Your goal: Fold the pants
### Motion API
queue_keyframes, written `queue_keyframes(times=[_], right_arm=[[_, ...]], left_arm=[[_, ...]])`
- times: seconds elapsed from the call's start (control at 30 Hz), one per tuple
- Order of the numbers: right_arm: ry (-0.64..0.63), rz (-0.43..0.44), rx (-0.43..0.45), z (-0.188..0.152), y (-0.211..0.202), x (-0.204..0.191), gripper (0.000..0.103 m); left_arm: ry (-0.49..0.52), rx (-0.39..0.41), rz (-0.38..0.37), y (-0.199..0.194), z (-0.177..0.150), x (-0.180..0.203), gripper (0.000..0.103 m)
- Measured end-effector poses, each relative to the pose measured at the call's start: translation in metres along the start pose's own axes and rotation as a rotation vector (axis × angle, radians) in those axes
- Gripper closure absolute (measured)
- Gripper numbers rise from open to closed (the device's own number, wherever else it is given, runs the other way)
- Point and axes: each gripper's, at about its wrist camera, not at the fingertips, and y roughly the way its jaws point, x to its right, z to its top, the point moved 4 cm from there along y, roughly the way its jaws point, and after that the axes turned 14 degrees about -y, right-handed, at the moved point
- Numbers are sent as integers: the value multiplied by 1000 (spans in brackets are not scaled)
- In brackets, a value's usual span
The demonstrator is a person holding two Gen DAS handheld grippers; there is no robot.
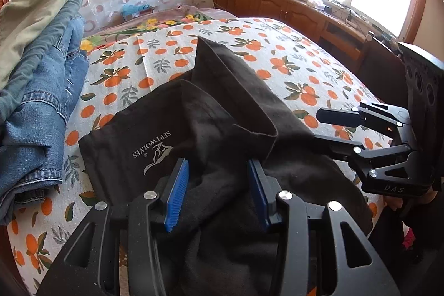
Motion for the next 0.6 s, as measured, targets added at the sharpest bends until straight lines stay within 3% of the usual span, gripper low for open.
queue_keyframes(times=[0.07,0.2,0.27,0.43,0.6], right_arm=[[0,-1,1,0,0,0,56],[0,0,1,0,0,0,56],[0,-1,1,0,0,0,56],[-1,-1,0,0,0,0,56],[1,-1,0,0,0,0,56]], left_arm=[[3,-11,11,3,-1,0,64],[10,-23,0,3,-7,1,92],[3,13,2,-8,-7,0,95],[-159,251,34,-58,17,-32,95],[-250,302,129,-62,35,-74,95]])
